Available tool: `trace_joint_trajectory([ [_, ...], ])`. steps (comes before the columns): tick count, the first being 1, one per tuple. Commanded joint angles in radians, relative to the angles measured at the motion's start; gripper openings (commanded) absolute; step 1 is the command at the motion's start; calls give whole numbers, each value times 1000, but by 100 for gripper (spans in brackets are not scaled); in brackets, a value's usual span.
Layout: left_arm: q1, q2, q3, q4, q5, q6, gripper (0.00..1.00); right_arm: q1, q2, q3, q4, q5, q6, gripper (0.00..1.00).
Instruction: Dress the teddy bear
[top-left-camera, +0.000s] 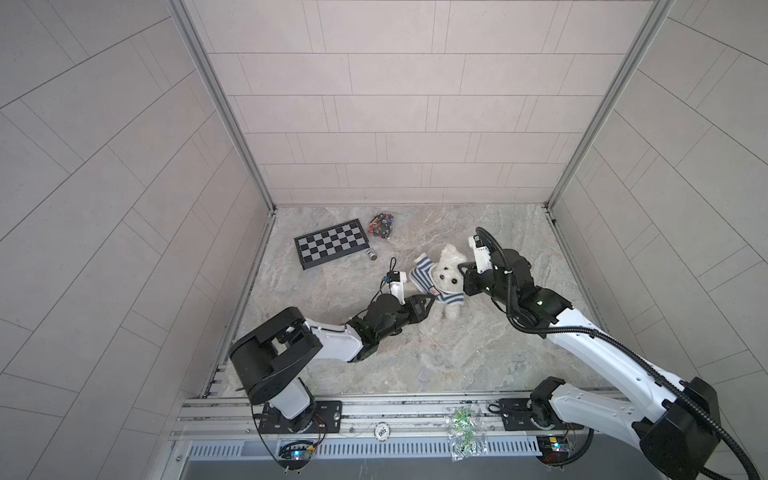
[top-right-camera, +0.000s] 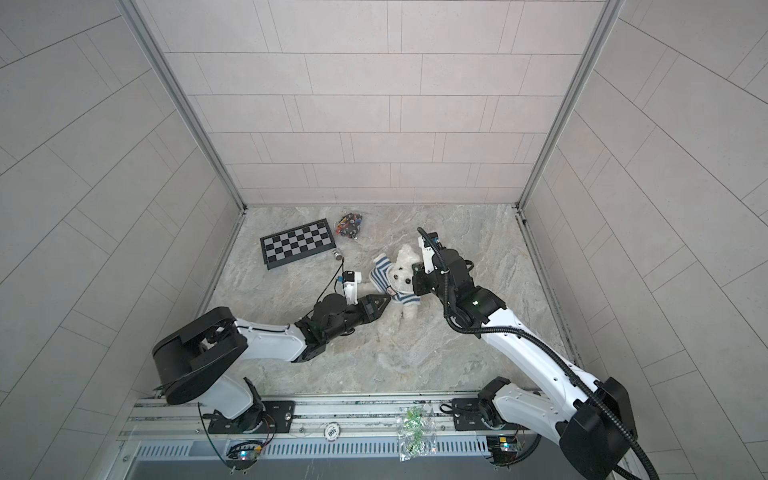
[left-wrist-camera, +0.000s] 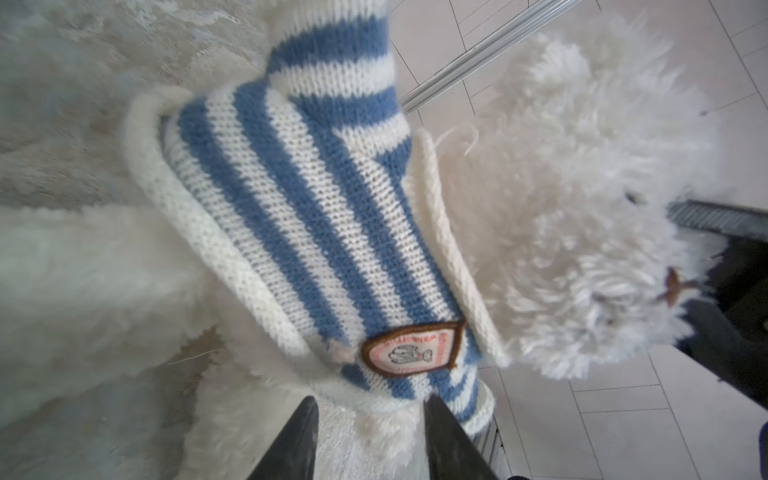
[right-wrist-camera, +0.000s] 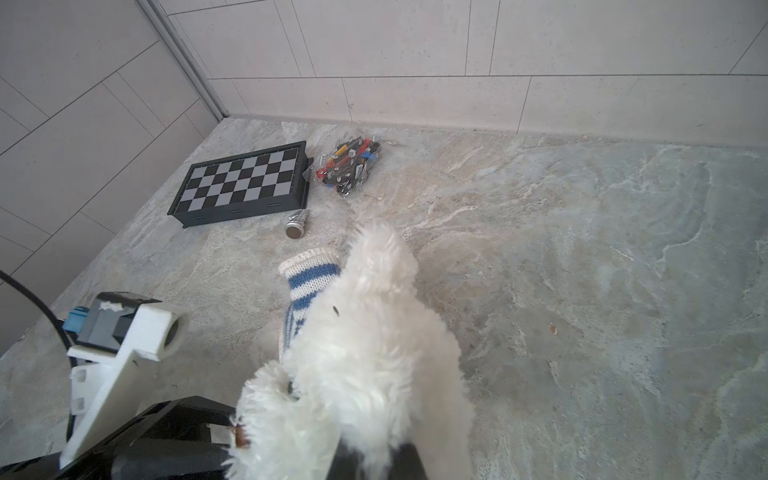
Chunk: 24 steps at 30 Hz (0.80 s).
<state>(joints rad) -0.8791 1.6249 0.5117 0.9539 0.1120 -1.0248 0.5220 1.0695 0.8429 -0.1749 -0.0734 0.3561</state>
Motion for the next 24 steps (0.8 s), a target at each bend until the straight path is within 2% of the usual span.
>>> trace_joint_trajectory([
  [1,-6,60,21,129,17,-75,38,-7,-9,-16,49,-20,26,0],
  [12,-28,115,35,143,-15,-115,36,-8,-14,-19,54,-25,29,0],
  [16,-42,107,34,133,-49,-132,42,-8,-25,-22,51,-13,30,0],
  [24,-55,134,79,106,-62,-135,35,-8,-25,-24,48,-12,32,0],
])
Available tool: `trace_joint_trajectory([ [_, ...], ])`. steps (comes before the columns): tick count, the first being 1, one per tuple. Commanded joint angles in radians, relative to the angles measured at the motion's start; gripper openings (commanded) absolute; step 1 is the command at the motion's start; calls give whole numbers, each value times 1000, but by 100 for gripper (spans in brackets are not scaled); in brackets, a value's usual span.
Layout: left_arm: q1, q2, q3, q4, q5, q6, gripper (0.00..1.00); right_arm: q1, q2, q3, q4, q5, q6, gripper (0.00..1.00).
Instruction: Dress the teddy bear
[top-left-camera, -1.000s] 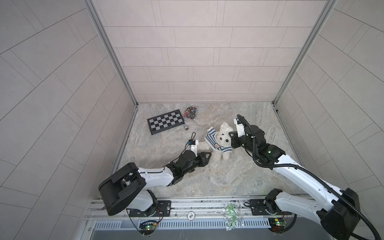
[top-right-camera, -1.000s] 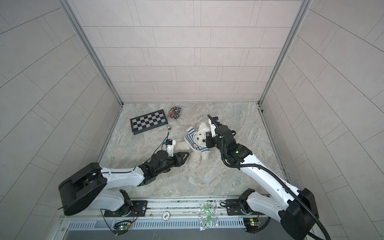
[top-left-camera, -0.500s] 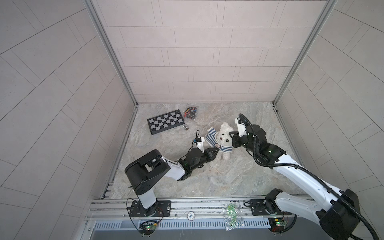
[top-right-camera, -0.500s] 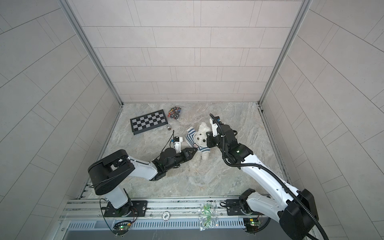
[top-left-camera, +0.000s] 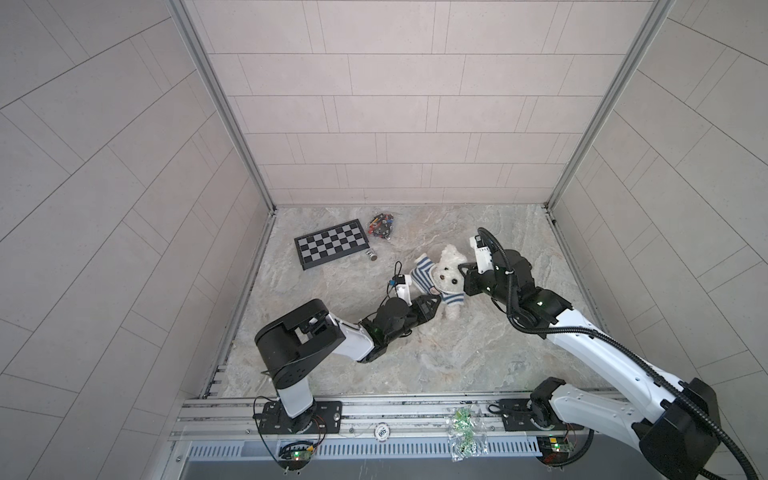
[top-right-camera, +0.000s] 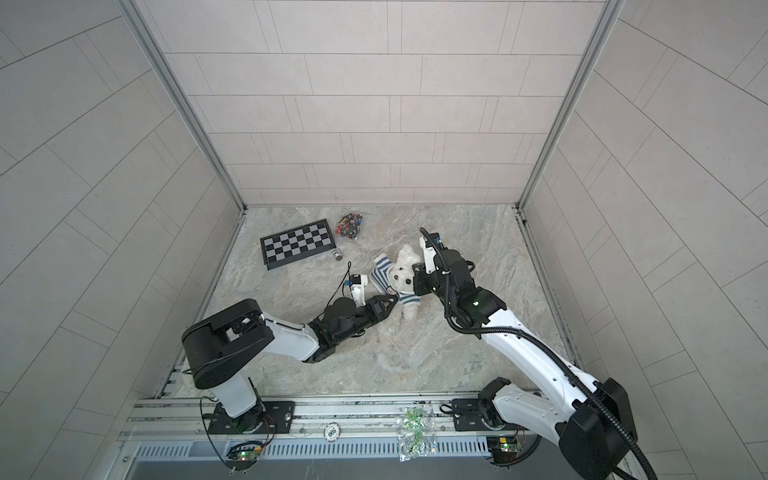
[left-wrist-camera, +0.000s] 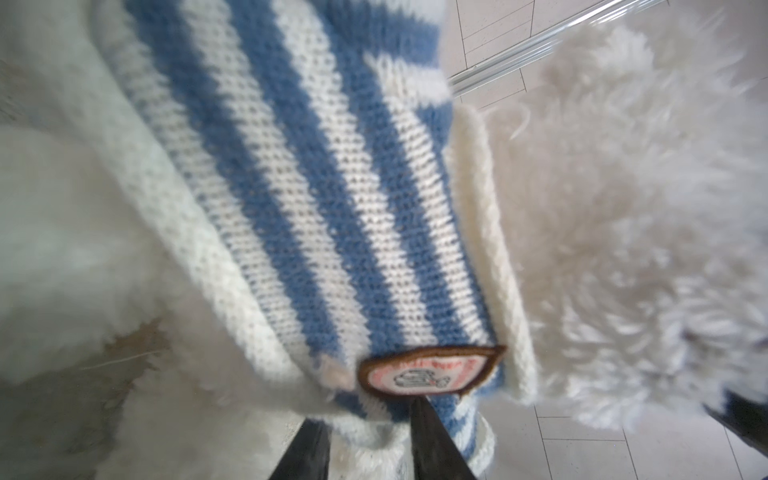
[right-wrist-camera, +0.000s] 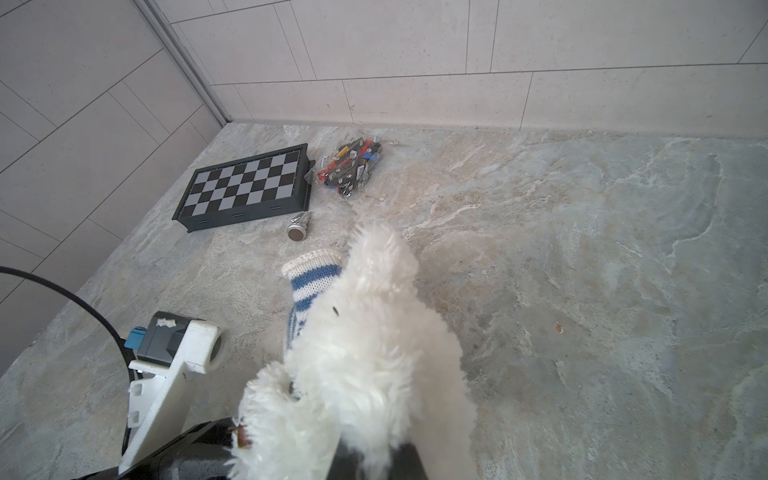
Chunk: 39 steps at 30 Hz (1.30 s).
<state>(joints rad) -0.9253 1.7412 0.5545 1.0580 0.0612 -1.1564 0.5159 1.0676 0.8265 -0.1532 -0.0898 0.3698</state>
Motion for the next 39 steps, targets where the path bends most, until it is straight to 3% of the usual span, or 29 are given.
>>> trace_joint_trajectory([
  [1,-12,21,44,-7,-14,-3,34,-1,-24,-9,26,8,18,0],
  [6,-15,32,55,-28,-42,-6,27,-2,-31,-13,27,10,19,0],
  [15,-42,7,32,-62,-43,14,0,-14,-41,-26,26,22,20,0],
  [24,-134,-103,-37,-213,12,116,0,-49,-67,-58,31,59,24,0],
  [33,-135,-168,-134,-244,108,169,0,-73,-62,-89,30,77,29,0],
  [39,-131,-249,-183,-293,101,201,0,-73,-52,-134,44,89,43,0],
])
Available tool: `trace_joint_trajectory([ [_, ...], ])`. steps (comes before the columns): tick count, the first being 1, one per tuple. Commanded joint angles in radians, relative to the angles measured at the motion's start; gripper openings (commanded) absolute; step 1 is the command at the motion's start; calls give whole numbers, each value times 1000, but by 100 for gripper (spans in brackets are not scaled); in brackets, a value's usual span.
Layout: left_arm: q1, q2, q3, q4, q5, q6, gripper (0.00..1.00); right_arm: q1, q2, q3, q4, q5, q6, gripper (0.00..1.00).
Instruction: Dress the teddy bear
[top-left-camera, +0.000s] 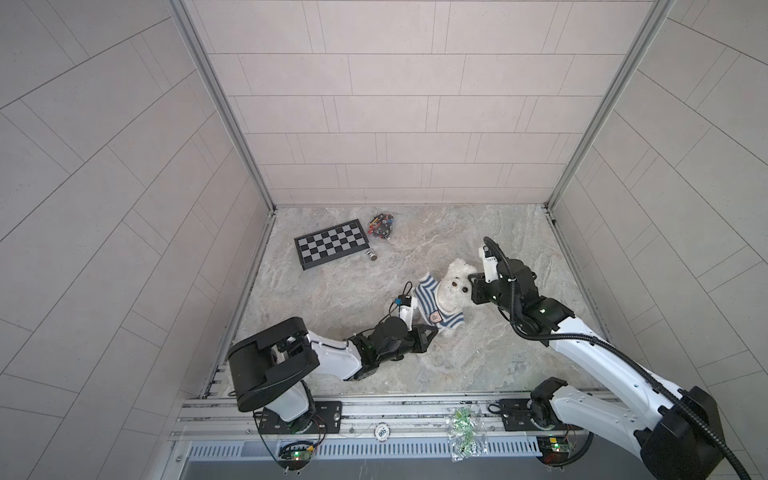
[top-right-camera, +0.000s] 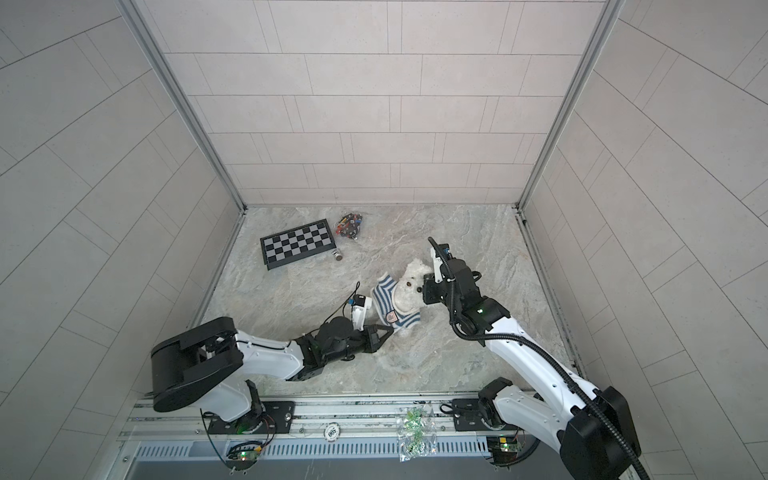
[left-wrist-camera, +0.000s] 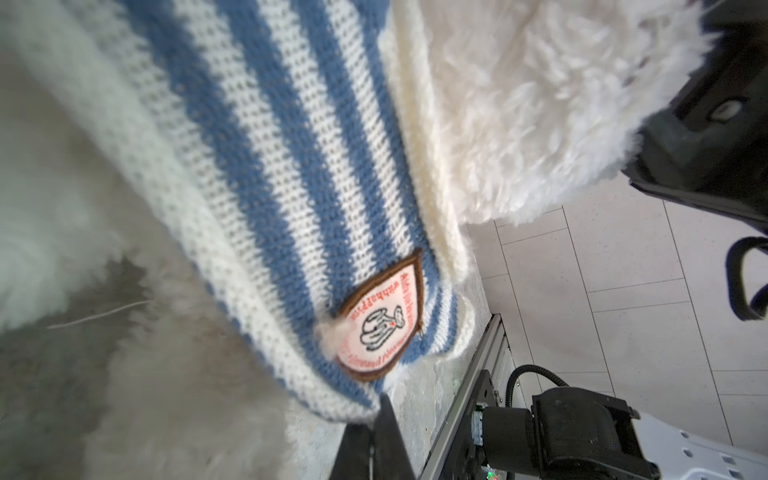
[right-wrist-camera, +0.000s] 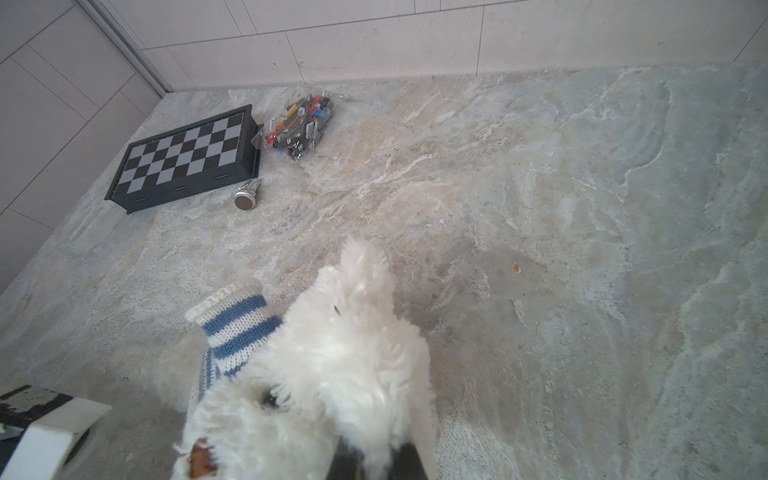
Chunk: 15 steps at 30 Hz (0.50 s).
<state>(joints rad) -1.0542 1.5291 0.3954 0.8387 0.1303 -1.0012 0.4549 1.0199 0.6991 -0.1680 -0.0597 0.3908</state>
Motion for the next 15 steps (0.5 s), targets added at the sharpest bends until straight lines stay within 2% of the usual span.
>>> trace_joint_trajectory([
  [1,1,-55,-23,-101,28,60,0,-12,2,-12,61,57,27,0],
  [5,44,-101,-18,-159,31,102,0,-13,53,-51,92,26,47,3],
  [8,82,-131,-17,-221,37,137,0,-20,114,-73,139,-55,73,8],
  [11,111,-157,-14,-280,36,176,0,-20,144,-115,175,-113,86,18],
  [15,150,-187,-14,-342,35,225,0,-19,102,-111,130,-129,50,34],
])
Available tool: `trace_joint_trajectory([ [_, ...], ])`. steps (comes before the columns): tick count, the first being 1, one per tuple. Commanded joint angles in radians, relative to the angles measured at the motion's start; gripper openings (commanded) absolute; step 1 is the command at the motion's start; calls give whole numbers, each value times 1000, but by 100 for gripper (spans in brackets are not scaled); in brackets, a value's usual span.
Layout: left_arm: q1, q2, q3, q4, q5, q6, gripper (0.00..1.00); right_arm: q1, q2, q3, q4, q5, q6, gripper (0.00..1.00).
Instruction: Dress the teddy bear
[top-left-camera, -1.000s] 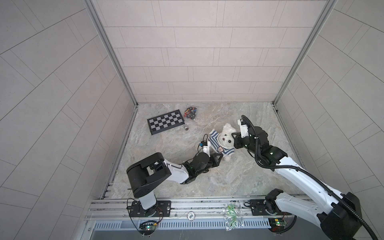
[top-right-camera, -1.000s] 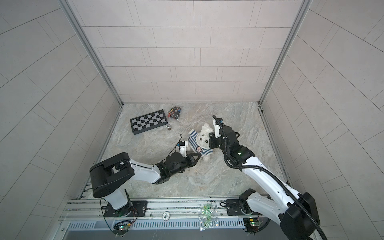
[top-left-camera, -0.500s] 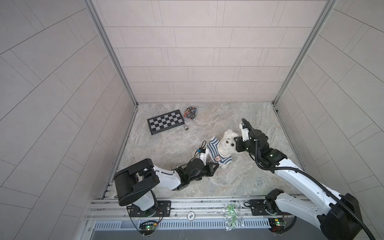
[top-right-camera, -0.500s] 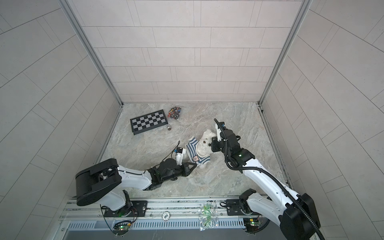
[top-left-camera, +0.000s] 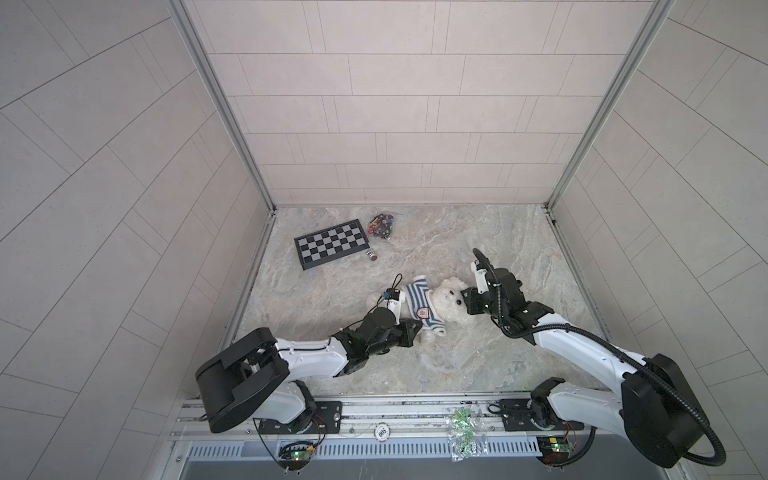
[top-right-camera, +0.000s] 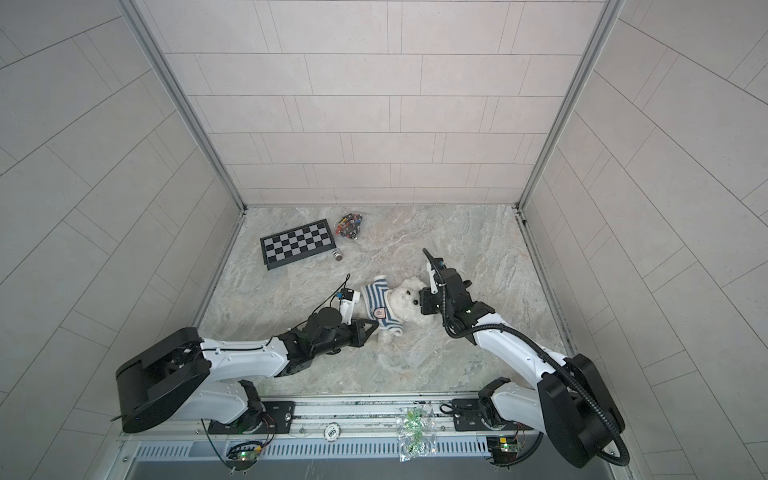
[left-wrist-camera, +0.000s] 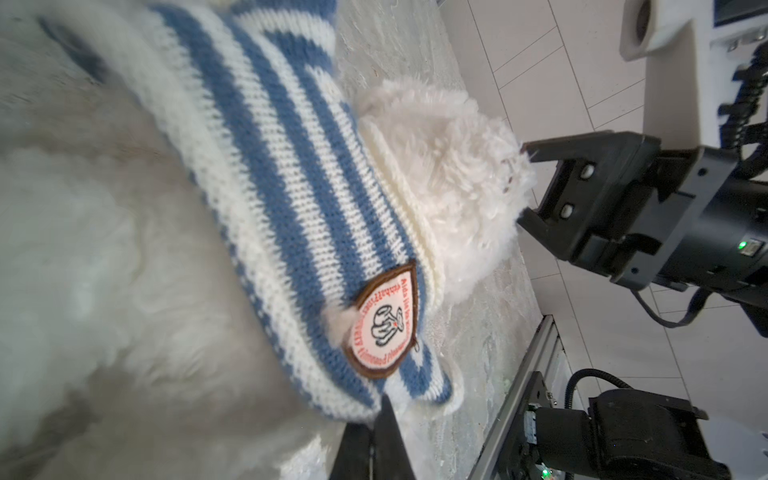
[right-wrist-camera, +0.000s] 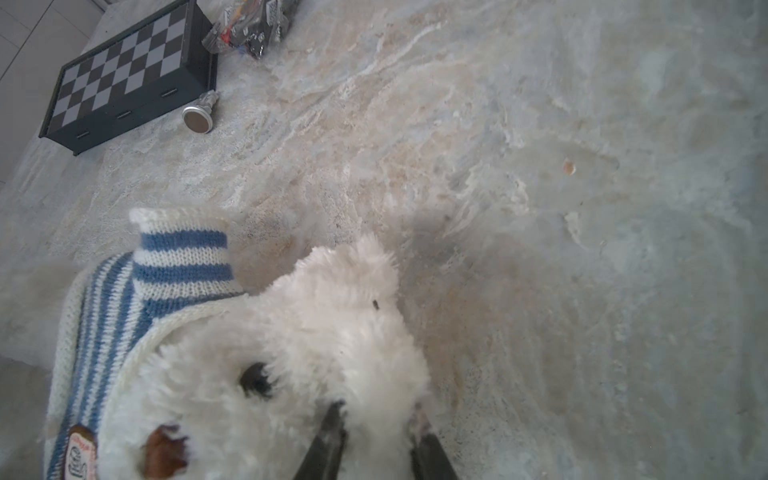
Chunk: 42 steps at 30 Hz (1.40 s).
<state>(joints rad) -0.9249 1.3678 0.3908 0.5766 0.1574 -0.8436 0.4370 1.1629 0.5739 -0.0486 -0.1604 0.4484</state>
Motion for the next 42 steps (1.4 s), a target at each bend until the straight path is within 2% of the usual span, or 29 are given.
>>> trace_joint_trajectory([
  [1,34,-31,-10,-93,14,78,0,1,-60,18,-19,-28,-29,41],
  [6,83,-60,-4,-161,51,134,0,41,-172,18,-157,-7,-71,62],
  [9,91,-87,17,-227,54,169,0,97,-250,-25,-193,22,-43,69],
  [14,93,-131,56,-295,79,202,0,223,-358,-105,-226,107,39,70],
  [17,93,-159,71,-322,94,208,0,310,-423,-106,-295,196,46,70],
  [22,93,-219,94,-373,103,218,0,433,-494,-56,-359,328,-16,70],
  [25,92,-251,112,-406,105,228,0,507,-506,-51,-317,349,-44,69],
  [27,88,-273,120,-425,101,231,0,581,-515,-83,-226,341,-113,70],
  [33,79,-296,125,-418,97,218,0,746,-451,-112,-174,414,-167,71],
  [37,79,-288,130,-391,94,203,0,890,-427,-101,-110,518,-276,72],
  [42,68,-234,150,-322,100,181,0,898,-302,-62,-10,504,-304,72],
])
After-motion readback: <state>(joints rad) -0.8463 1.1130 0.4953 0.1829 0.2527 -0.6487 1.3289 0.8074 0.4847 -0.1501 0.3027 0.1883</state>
